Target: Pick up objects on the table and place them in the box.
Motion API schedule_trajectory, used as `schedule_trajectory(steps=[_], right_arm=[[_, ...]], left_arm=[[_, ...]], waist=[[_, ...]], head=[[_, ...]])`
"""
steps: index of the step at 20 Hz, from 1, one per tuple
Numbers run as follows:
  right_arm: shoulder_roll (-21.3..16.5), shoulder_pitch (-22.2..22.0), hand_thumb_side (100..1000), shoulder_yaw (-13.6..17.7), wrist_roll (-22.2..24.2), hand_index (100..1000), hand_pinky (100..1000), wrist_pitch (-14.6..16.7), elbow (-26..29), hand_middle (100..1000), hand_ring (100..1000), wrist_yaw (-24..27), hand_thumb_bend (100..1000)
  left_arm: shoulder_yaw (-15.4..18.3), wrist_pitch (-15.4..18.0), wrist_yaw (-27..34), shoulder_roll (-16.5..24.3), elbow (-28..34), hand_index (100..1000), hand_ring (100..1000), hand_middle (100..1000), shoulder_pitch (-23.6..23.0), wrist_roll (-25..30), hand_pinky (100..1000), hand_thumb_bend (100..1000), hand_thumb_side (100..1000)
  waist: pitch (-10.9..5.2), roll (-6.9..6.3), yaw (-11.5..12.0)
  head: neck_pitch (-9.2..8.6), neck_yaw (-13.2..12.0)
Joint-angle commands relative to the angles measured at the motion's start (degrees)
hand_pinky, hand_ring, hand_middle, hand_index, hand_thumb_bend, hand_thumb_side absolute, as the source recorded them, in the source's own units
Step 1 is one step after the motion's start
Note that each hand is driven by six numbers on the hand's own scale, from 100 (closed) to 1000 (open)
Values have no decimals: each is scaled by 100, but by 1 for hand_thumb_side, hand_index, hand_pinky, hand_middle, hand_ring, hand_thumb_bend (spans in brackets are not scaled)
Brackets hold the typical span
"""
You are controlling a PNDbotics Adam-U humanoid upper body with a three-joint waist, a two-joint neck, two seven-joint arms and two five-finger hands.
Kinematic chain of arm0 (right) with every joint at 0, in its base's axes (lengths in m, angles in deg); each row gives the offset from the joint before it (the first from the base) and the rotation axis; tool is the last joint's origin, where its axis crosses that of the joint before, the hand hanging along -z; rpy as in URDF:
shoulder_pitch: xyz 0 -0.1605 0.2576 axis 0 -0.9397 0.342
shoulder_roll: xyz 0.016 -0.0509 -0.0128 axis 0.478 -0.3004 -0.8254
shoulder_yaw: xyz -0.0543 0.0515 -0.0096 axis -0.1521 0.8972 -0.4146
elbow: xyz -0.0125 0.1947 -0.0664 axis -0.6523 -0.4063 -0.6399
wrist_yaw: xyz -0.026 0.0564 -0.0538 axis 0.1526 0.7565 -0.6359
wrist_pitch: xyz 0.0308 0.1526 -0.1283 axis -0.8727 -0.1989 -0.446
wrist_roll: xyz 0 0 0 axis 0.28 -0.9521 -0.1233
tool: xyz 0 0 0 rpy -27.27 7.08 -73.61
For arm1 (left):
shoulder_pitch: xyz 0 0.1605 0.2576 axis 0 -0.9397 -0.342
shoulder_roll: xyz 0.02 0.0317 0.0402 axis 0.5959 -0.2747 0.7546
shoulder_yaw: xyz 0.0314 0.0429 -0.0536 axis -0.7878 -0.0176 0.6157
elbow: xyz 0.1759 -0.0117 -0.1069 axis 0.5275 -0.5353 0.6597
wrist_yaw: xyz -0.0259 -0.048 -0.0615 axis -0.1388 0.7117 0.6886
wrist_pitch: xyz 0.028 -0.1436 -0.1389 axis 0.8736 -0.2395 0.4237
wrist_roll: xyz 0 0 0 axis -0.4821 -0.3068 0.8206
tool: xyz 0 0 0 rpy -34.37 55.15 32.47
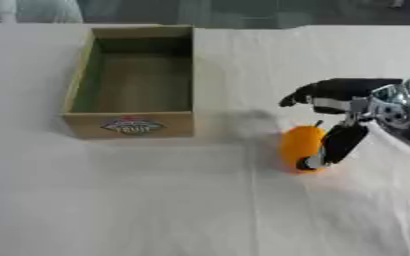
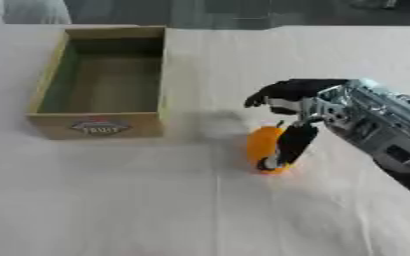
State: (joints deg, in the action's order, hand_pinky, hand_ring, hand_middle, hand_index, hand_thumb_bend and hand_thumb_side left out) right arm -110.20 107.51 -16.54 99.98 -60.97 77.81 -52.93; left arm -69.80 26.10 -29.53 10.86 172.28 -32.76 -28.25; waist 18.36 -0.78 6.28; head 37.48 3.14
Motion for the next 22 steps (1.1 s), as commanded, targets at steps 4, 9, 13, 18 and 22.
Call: schedule_trajectory(steps=[4,9,13,18,22], right_arm=[[-60,62,316,-86,597,1000,838,-558,-135,873,956,337,536],[-54,67,323,-106,597,960,814,-571,-268,756,936,432,514],[-24,71,324,-159,597,964,818,-541,-430,780,945,358,500],[14,23,325,-136,597,971,827,-396,-895,816,957,-75,478],[1,-4,313,-96,597,973,830,-291,-1094,838,964,-237,475]], left_arm=[[19,8,-6,113,93,886,695,680,68,16,698,100,916],[17,7,-5,114,93,886,694,679,75,13,698,100,915],[15,11,-6,113,93,885,694,678,77,9,698,100,915],[16,30,-9,112,93,884,693,677,83,-6,697,100,915],[17,35,-7,118,93,884,693,676,85,-9,696,100,915]], waist=[[-90,2,16],[-88,13,17],[-86,16,27],[-81,16,26],[-77,17,13]], head=[[-37,10],[-35,9],[-41,16],[-61,17],[-57,9]])
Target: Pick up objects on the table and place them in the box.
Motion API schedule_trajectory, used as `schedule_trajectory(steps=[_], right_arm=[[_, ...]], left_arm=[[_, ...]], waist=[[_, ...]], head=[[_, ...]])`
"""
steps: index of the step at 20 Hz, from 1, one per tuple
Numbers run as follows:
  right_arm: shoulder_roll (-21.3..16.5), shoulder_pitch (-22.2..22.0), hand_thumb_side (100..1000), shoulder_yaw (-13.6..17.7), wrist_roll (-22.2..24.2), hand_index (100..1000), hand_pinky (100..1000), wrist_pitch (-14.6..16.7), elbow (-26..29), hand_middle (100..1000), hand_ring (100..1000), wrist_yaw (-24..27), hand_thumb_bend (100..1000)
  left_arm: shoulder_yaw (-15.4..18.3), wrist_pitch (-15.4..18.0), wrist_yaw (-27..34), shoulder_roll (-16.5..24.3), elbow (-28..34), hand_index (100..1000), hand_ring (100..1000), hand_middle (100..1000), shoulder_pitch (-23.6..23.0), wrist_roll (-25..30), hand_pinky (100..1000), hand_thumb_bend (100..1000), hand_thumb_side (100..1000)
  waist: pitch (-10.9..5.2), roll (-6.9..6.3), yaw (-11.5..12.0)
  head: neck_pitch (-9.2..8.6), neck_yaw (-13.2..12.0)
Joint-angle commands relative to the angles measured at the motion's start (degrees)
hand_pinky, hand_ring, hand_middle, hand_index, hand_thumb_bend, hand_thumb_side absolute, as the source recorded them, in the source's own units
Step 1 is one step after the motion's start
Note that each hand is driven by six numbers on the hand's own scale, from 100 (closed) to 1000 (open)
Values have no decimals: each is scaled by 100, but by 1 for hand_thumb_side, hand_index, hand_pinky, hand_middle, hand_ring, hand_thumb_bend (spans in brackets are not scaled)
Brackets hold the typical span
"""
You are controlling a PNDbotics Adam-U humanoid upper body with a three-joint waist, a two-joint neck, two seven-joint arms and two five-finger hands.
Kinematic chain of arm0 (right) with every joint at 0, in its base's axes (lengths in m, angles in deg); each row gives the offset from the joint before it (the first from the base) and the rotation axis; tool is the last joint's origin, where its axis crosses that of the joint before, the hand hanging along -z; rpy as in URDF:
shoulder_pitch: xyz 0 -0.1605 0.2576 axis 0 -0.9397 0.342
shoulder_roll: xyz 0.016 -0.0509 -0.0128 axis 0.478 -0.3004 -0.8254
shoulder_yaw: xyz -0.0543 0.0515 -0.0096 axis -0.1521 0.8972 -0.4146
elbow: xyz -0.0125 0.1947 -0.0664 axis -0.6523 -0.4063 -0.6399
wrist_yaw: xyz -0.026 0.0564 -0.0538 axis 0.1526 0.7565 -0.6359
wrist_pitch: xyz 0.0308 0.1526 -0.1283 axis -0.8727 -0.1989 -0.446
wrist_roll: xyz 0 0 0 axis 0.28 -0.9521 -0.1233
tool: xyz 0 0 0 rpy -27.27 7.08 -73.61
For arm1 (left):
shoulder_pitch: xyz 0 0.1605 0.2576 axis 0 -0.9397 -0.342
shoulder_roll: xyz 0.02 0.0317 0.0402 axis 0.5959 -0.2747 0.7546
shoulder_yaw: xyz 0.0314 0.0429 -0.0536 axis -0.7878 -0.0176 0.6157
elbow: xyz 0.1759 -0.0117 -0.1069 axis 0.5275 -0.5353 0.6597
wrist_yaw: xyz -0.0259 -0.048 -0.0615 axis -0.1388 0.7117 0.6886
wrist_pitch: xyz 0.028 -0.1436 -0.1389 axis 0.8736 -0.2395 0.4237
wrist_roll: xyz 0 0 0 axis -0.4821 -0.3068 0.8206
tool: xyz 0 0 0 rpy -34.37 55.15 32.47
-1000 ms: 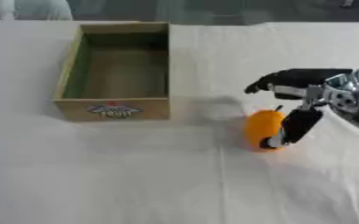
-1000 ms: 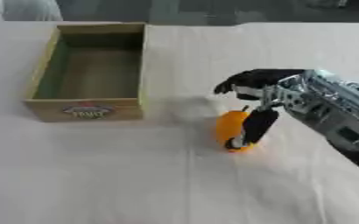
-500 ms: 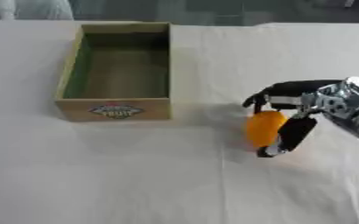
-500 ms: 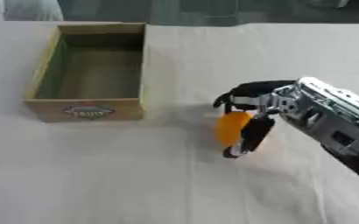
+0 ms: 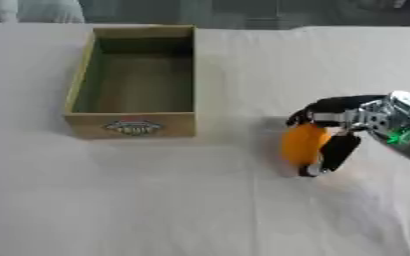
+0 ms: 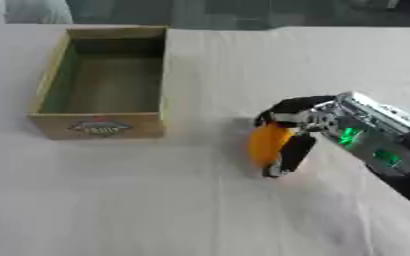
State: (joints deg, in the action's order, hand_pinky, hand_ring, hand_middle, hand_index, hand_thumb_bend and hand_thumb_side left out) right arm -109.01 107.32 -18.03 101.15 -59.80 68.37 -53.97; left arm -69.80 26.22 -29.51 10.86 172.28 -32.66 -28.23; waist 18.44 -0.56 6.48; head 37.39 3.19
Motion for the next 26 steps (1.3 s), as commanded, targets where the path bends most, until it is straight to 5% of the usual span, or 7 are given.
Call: schedule_trajectory(steps=[1,8,12,17,26], right_arm=[[-126,10,310,51,479,972,831,-384,-154,843,965,-134,479],[-224,-4,329,76,479,896,822,-333,-31,770,950,-41,411],[-259,47,377,139,479,757,803,-460,260,647,900,11,274],[-346,71,462,278,479,668,794,-702,710,632,873,63,100],[-464,141,429,538,417,638,790,-1025,1234,615,853,-13,100]], left_arm=[[16,24,-8,118,93,884,693,676,75,-10,696,100,914],[17,28,-4,125,93,884,693,676,84,-14,694,100,914],[19,26,-4,126,93,884,693,675,84,-15,695,100,914],[25,22,-6,127,93,885,694,676,74,-22,695,100,915],[27,21,-11,131,93,885,694,676,64,-26,695,100,915]], waist=[[-85,-4,-10],[-79,5,-32],[-82,10,-32],[-96,20,-36],[-138,30,-43]], head=[[-46,1],[-38,3],[-36,12],[-35,12],[-39,12]])
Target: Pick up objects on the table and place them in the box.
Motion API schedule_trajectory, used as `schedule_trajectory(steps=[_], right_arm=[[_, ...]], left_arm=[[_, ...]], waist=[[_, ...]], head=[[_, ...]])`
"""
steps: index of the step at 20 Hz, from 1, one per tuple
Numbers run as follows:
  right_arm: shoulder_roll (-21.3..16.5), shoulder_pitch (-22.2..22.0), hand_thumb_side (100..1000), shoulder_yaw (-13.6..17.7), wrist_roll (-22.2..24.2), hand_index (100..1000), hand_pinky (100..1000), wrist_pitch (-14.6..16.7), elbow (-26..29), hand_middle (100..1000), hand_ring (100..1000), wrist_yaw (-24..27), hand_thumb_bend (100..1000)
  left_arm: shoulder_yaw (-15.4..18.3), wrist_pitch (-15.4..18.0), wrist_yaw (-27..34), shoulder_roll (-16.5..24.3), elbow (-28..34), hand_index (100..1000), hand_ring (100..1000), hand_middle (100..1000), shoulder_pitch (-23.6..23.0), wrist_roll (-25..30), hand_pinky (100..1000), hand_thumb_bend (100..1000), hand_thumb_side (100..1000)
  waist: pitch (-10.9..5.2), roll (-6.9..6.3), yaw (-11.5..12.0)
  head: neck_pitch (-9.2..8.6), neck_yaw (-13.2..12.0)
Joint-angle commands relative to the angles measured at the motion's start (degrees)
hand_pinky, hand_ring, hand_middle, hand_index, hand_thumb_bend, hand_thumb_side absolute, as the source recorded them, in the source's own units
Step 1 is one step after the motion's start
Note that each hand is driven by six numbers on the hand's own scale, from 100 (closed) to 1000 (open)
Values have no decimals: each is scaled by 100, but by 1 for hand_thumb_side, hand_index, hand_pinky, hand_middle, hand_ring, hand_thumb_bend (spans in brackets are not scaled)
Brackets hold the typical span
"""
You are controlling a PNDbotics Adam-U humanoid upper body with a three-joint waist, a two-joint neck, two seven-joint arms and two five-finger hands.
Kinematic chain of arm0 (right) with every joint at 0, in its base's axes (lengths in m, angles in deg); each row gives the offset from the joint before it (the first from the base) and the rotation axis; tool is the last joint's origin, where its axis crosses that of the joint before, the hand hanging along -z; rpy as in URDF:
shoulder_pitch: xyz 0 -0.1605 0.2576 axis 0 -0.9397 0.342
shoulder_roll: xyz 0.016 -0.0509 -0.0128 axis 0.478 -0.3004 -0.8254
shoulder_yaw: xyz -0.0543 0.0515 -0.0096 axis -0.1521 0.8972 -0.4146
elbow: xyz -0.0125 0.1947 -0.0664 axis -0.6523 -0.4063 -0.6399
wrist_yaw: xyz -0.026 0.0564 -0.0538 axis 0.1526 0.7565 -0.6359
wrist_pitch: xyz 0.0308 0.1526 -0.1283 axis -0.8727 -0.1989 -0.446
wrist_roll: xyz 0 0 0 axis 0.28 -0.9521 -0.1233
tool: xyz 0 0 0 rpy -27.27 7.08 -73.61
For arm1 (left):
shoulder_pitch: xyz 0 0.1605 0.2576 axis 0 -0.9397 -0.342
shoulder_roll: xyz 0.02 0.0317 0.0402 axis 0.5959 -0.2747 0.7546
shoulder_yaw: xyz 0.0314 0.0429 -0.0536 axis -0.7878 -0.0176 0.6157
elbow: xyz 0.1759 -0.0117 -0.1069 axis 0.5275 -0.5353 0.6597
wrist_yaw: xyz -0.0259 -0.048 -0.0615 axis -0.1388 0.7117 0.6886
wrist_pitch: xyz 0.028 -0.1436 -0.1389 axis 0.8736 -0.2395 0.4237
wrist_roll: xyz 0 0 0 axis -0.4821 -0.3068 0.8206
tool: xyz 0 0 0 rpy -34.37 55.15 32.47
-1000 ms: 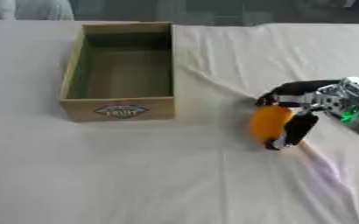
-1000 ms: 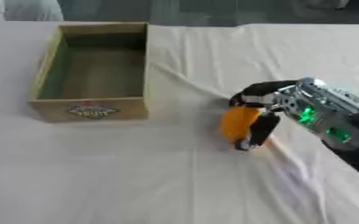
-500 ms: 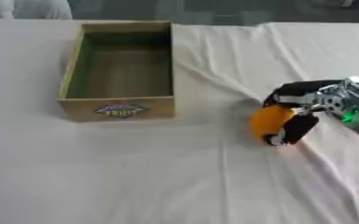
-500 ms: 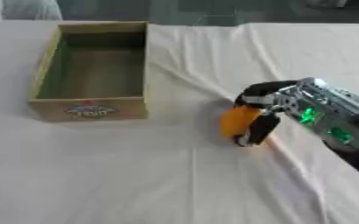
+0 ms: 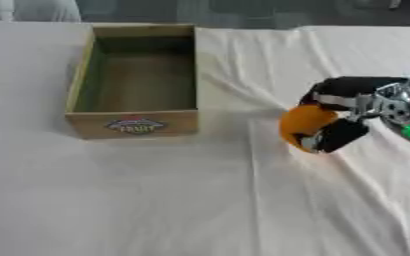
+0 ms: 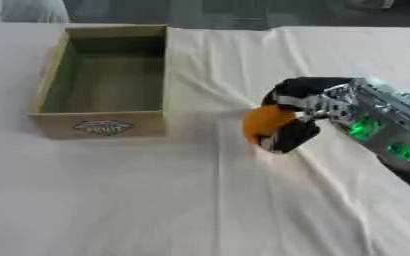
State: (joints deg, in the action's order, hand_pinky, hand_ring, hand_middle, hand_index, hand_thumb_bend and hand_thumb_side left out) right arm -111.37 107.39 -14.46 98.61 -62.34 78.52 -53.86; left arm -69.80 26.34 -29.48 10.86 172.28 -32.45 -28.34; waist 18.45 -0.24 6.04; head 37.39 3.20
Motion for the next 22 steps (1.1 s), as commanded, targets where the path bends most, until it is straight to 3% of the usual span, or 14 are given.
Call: schedule_trajectory(steps=[1,7,12,16,22], right_arm=[[-241,154,401,221,670,633,790,-790,284,610,852,-32,100],[-284,418,345,463,728,623,794,-875,689,597,846,-94,100],[-83,880,341,527,733,600,793,-949,756,571,838,-218,100],[411,1482,336,391,734,590,793,-952,374,561,834,-439,100],[1501,2364,329,306,717,575,791,-808,-601,538,820,-1077,100]], left_arm=[[27,9,-13,131,93,885,694,676,41,-15,695,100,914],[25,8,-5,138,93,885,694,676,24,-16,695,100,915],[14,2,-2,145,93,885,694,675,17,-2,694,100,914],[-1,-1,5,142,93,885,694,676,14,18,695,100,914],[-36,-4,34,121,93,885,694,675,37,54,695,100,913]], waist=[[-143,-2,-1],[-175,9,-15],[-221,30,0],[-257,34,37],[-282,22,142]], head=[[-36,12],[-15,22],[7,51],[27,98],[20,225]])
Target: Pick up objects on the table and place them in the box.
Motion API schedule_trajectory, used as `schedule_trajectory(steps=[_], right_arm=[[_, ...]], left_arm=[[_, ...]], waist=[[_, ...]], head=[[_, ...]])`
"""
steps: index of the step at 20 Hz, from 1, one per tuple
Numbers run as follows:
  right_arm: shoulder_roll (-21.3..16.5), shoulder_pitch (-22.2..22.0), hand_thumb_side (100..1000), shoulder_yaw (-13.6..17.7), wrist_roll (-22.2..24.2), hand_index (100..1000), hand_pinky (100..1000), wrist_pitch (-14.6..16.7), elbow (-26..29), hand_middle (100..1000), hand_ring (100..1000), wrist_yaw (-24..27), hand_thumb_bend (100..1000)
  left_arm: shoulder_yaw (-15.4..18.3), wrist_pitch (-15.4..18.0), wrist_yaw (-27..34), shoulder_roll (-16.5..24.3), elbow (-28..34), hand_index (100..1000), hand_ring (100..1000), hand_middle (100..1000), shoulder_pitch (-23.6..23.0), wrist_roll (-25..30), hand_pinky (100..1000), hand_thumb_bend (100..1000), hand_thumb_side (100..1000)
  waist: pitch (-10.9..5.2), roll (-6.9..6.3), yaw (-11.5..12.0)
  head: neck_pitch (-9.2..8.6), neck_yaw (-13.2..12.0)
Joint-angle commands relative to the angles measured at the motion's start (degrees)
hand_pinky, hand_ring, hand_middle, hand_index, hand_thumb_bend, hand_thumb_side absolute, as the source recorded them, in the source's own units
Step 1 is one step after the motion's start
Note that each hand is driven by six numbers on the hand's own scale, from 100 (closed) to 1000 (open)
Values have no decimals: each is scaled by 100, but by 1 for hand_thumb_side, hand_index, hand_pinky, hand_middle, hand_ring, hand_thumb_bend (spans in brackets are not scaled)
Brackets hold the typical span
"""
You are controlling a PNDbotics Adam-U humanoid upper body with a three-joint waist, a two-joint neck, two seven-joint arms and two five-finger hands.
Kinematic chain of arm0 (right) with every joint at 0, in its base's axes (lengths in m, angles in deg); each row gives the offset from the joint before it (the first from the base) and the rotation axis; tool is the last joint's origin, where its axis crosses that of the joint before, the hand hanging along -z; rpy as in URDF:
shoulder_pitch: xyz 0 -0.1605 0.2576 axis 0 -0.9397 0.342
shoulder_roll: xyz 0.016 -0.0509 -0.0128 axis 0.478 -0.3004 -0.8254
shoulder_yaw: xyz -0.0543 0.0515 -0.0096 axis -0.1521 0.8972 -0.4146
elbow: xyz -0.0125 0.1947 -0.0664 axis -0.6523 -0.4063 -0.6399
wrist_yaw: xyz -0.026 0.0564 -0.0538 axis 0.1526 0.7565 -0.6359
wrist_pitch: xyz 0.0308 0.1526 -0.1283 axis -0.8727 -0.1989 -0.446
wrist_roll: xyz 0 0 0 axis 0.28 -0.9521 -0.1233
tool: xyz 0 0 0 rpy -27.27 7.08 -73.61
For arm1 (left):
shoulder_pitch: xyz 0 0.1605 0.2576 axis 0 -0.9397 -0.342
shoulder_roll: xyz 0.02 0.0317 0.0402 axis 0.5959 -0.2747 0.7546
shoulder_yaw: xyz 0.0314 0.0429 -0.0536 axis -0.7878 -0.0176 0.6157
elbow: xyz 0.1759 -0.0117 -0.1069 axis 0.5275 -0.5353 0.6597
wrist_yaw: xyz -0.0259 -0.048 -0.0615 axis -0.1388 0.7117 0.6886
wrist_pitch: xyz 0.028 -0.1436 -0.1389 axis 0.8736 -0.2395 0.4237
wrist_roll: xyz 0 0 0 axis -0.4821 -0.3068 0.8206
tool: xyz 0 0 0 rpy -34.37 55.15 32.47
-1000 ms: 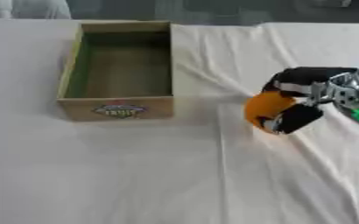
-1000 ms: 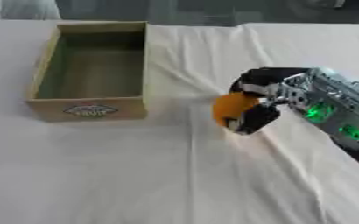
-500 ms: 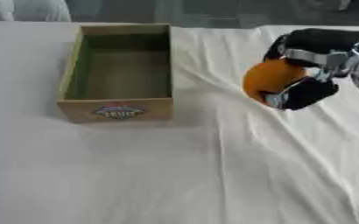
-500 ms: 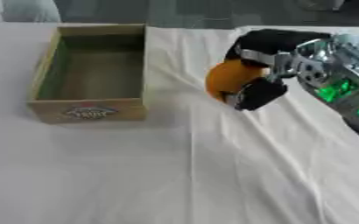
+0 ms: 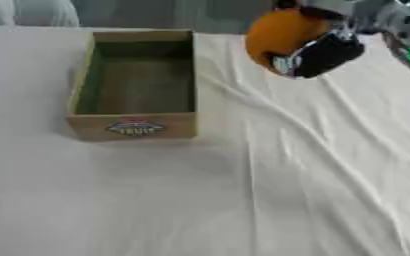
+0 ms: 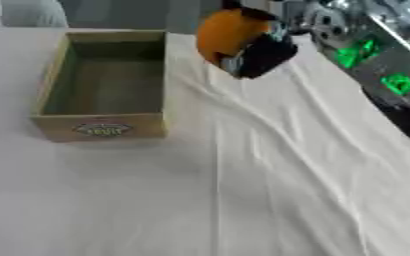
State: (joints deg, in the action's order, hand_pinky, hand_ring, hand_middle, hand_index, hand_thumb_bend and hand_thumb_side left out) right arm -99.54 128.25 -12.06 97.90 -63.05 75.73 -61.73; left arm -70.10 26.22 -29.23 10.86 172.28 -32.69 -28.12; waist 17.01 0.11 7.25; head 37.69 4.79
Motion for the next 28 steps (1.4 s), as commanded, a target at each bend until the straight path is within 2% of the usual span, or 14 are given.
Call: schedule_trajectory(steps=[1,7,11,15,17,20,21,22,23,24,28], right_arm=[[516,391,328,96,756,575,791,-703,-492,538,819,-413,100],[1669,809,317,378,275,578,795,-483,-1542,531,809,-1009,100],[2282,937,313,512,-169,577,795,-337,-2340,528,806,-1383,100],[2596,974,305,674,-614,578,796,-200,-2931,527,803,-1583,100],[2889,977,304,872,-986,579,795,-258,-3382,526,801,-1845,100],[3212,965,305,1078,-1444,581,794,-180,-3924,526,801,-2023,100],[3297,956,268,1123,-1564,582,795,-149,-4066,527,802,-2055,100],[3362,948,304,1155,-1668,582,795,-116,-4188,528,803,-2084,100],[3428,930,270,1183,-1765,584,795,-84,-4308,530,804,-2107,100],[3494,907,306,1212,-1862,586,796,-56,-4425,531,804,-2132,100],[3679,830,299,1376,-2356,591,797,18,-4840,536,809,-2341,100]], left_arm=[[-13,9,16,116,93,885,694,675,67,39,695,100,913],[-69,19,57,67,93,885,694,675,158,103,694,100,912],[-107,33,80,44,93,885,694,675,234,150,694,100,912],[-122,38,95,30,93,885,694,675,276,172,694,100,912],[-141,47,108,13,93,885,694,675,332,190,694,100,912],[-155,54,123,-6,93,885,694,675,381,209,694,100,912],[-158,55,127,-11,93,885,694,675,393,213,694,100,912],[-161,56,131,-16,93,885,694,675,403,217,694,100,912],[-164,58,134,-20,93,885,694,674,415,220,694,100,912],[-166,60,136,-23,93,885,694,674,429,223,694,100,912],[-174,72,142,-28,93,885,694,674,477,234,694,100,911]], waist=[[-139,-14,41],[-137,-17,192],[-104,1,319],[-68,12,399],[-22,24,482],[34,41,549],[51,47,563],[63,51,571],[77,56,581],[92,60,592],[141,68,640]], head=[[-14,95],[-69,273],[-108,386],[-137,445],[-171,538],[-195,633],[-202,653],[-207,666],[-214,681],[-224,699],[-255,784]])
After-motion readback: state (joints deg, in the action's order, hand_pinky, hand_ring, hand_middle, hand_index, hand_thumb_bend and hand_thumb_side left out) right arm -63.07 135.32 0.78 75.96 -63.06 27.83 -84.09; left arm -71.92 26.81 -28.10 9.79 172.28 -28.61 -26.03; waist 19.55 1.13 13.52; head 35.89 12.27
